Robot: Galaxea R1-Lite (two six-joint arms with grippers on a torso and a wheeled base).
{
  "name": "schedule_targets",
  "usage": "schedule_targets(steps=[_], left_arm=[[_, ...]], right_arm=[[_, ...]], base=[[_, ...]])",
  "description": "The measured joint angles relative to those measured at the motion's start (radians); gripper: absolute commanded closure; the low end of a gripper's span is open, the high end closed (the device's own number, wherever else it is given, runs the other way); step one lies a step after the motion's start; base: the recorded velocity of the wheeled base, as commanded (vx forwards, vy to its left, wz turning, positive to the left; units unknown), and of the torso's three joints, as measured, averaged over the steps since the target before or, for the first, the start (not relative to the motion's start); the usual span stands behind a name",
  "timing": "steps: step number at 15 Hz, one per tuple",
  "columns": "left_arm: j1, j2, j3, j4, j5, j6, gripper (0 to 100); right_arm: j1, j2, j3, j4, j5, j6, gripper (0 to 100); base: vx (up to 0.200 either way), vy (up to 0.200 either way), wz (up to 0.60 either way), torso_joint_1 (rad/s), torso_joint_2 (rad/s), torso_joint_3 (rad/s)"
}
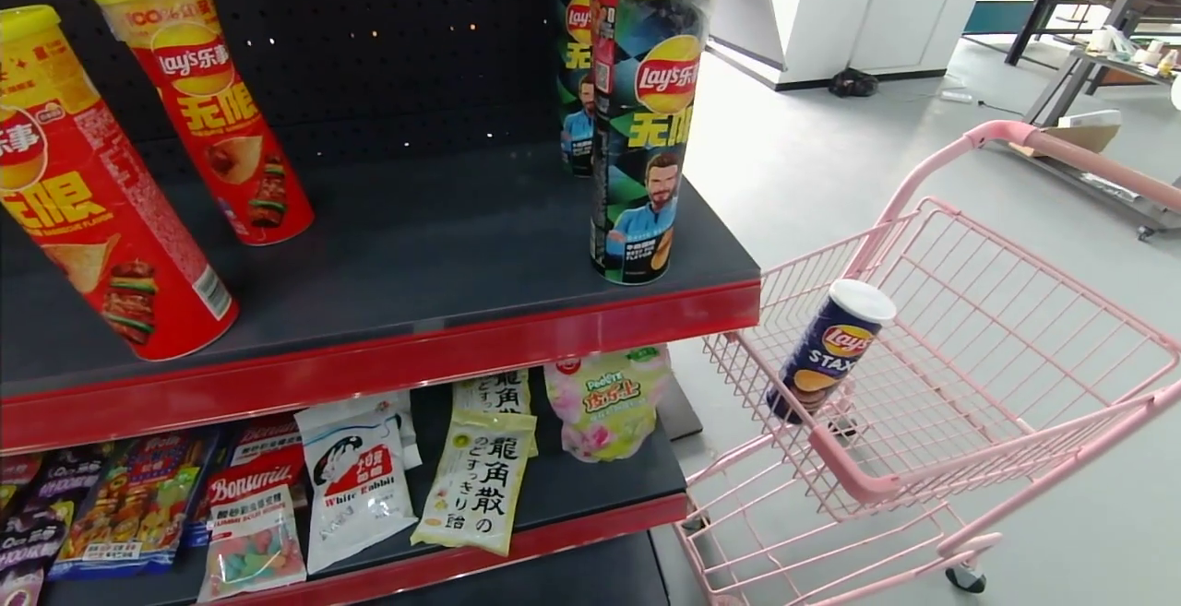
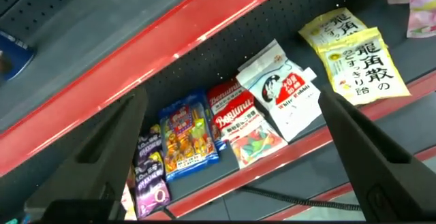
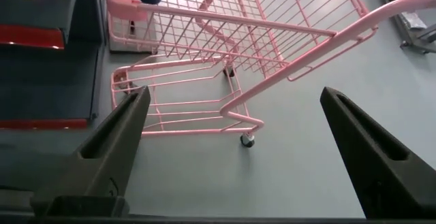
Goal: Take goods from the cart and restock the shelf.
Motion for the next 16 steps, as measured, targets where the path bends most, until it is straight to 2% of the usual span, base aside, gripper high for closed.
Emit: schedule_targets(steps=[5,9,13,15,16], left_arm=[[-0.002,-0.001,-0.002,-0.001,0.001,0.000,0],[0.000,0.000,-0.007,-0.004,0.000,0.006,0],[-0.005,-0.011,-0.017,-0.004,-0.013,0.035,0],[-0.010,-0.033,-0.017,-0.003,-0.079,0.055,0],[-0.010,-0.042,-0.017,-0.003,-0.128,0.047,0]], right_arm=[[-0.001,-0.005,0.003,-0.003,0.001,-0.002,0],[0.001,-0.006,0.002,-0.004,0.001,-0.003,0],[0.003,0.013,0.001,-0.025,0.006,0.009,0],[0.013,0.061,-0.002,-0.125,0.034,0.042,0],[0.019,0.107,-0.011,-0.185,0.045,0.078,0]], base=[[0.000,0.000,-0.60,-0.008,0.03,0.022],[0.000,0.000,0.00,0.000,0.00,0.000],[0.000,0.000,0.00,0.000,0.00,0.000],[0.000,0.000,0.00,0.000,0.00,0.000],[0.000,0.000,0.00,0.000,0.00,0.000]])
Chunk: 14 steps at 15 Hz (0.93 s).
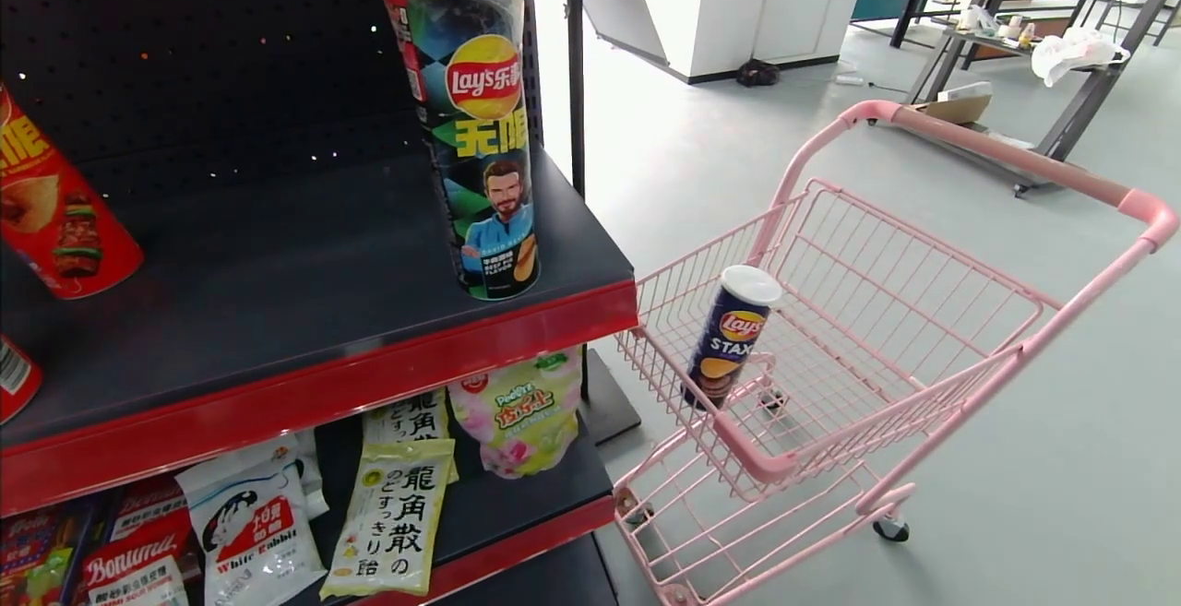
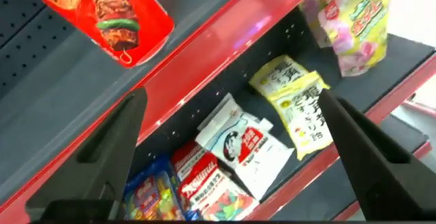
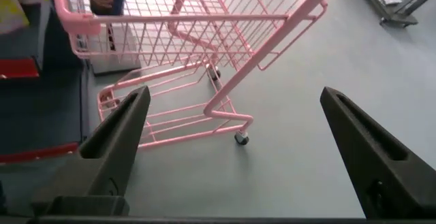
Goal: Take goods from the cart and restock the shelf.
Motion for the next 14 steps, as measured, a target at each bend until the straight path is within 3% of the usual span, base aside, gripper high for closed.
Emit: schedule_targets(steps=[1,3,6,9,14], left_arm=[[0.000,-0.006,-0.001,0.000,-0.074,-0.035,0],[0.000,-0.010,-0.009,-0.001,-0.138,-0.206,0],[0.003,-0.022,-0.014,0.002,-0.155,-0.328,0],[0.005,-0.047,-0.018,0.003,-0.157,-0.401,0],[0.003,-0.076,-0.019,0.004,-0.179,-0.434,0]], right_arm=[[0.003,0.061,-0.019,-0.058,0.011,0.044,0],[0.013,0.232,-0.086,-0.162,0.067,0.173,0],[0.028,0.497,-0.200,-0.303,0.140,0.301,0],[0.049,0.747,-0.235,-0.530,0.161,0.344,0],[0.060,1.160,-0.263,-0.862,0.169,0.433,0]], base=[[0.000,0.000,0.00,0.000,0.00,0.000],[0.000,0.000,0.00,0.000,0.00,0.000],[0.000,0.000,0.00,0.000,0.00,0.000],[0.000,0.000,0.00,0.000,0.00,0.000],[0.000,0.000,0.00,0.000,0.00,0.000]])
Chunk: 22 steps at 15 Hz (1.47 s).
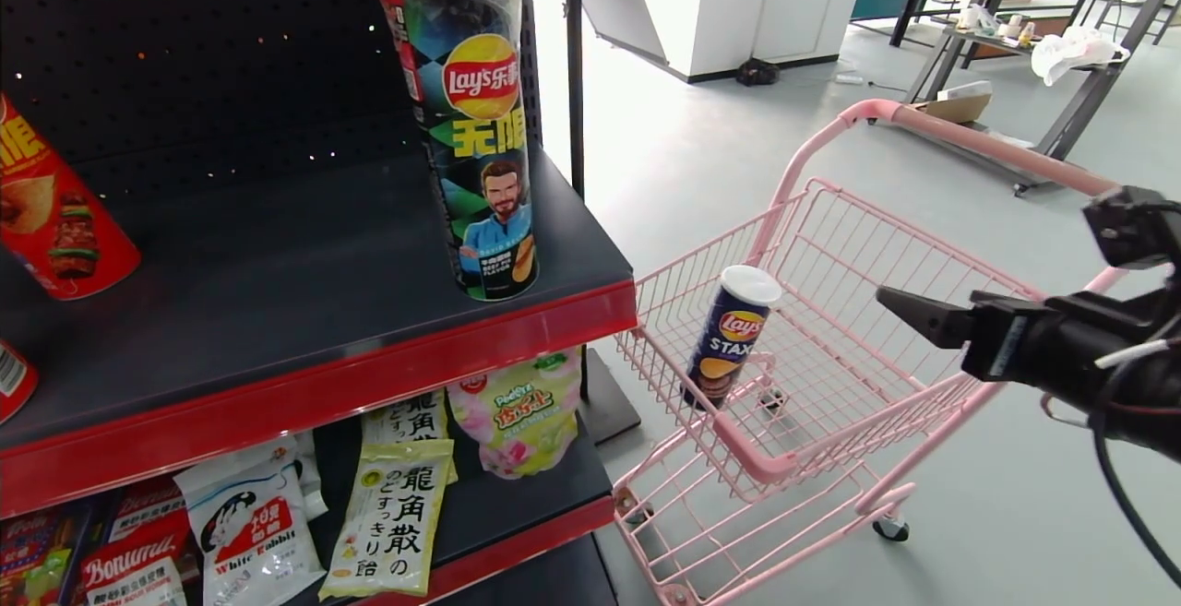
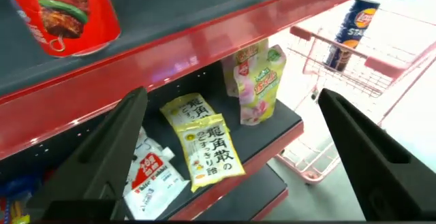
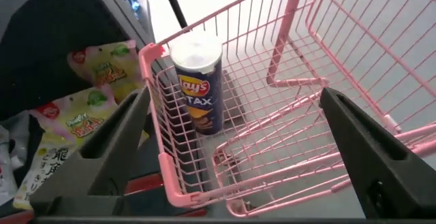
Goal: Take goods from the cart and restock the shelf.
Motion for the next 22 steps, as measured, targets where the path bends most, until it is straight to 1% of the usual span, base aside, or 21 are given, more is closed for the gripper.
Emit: schedule_targets(steps=[2,4,8,9,11,12,13,15,18,22], left_arm=[[0.001,0.001,0.003,0.002,-0.019,0.004,0],[0.001,0.013,0.002,0.000,-0.020,0.013,0],[0.001,0.006,0.005,0.001,-0.019,0.105,0],[0.001,-0.003,0.008,0.001,-0.015,0.112,0],[0.003,-0.019,0.011,0.003,-0.010,0.116,0],[0.004,-0.030,0.015,0.003,-0.010,0.122,0],[0.005,-0.049,0.021,0.003,-0.010,0.137,0],[0.010,-0.086,0.039,0.003,-0.008,0.146,0],[0.035,-0.117,0.057,0.003,-0.008,0.147,0],[0.042,-0.126,0.067,0.002,0.000,0.149,0]], right_arm=[[0.004,0.125,-0.046,-0.034,0.014,0.034,0],[0.005,0.212,-0.084,-0.044,0.040,0.040,0],[0.007,0.312,-0.115,-0.047,0.066,0.045,0],[0.009,0.328,-0.122,-0.049,0.069,0.046,0],[0.015,0.356,-0.135,-0.065,0.071,0.046,0],[0.021,0.372,-0.137,-0.087,0.071,0.045,0],[0.032,0.392,-0.139,-0.109,0.071,0.045,0],[0.046,0.429,-0.150,-0.130,0.071,0.044,0],[0.050,0.490,-0.209,-0.136,0.070,0.044,0],[0.046,0.543,-0.251,-0.138,0.070,0.069,0]], base=[[0.000,0.000,0.00,0.000,0.00,0.000],[0.000,0.000,0.00,0.000,0.00,0.000],[0.000,0.000,0.00,0.000,0.00,0.000],[0.000,0.000,0.00,0.000,0.00,0.000],[0.000,0.000,0.00,0.000,0.00,0.000],[0.000,0.000,0.00,0.000,0.00,0.000],[0.000,0.000,0.00,0.000,0.00,0.000],[0.000,0.000,0.00,0.000,0.00,0.000],[0.000,0.000,0.00,0.000,0.00,0.000],[0.000,0.000,0.00,0.000,0.00,0.000]])
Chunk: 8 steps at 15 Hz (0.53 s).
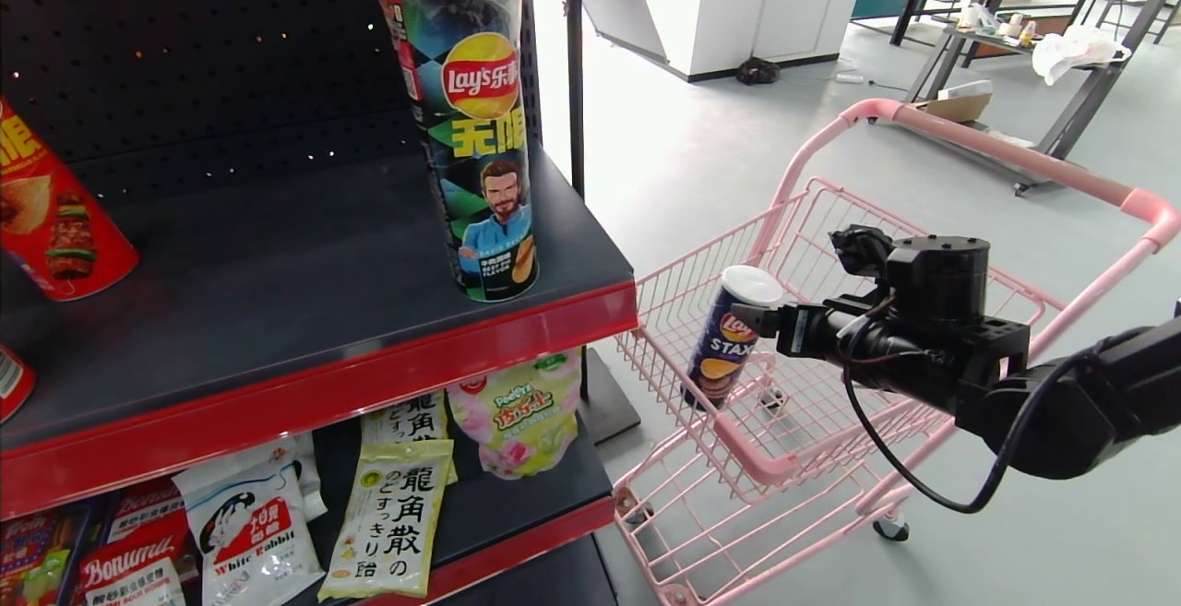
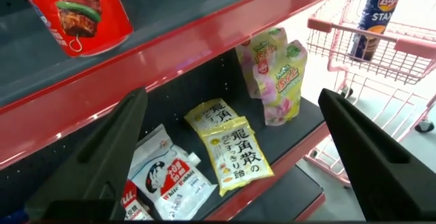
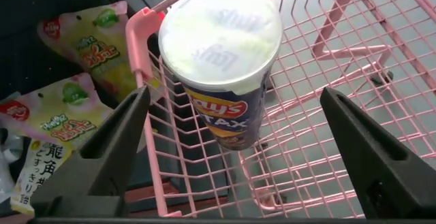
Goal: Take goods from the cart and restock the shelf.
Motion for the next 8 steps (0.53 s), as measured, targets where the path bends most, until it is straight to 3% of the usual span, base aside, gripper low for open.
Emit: schedule_targets(steps=[8], left_arm=[[0.004,-0.002,0.004,0.001,0.005,0.000,0]], right_arm=[[0.023,0.095,-0.048,-0.059,0.001,0.001,0]], base=[[0.000,0.000,0.00,0.000,0.00,0.000]])
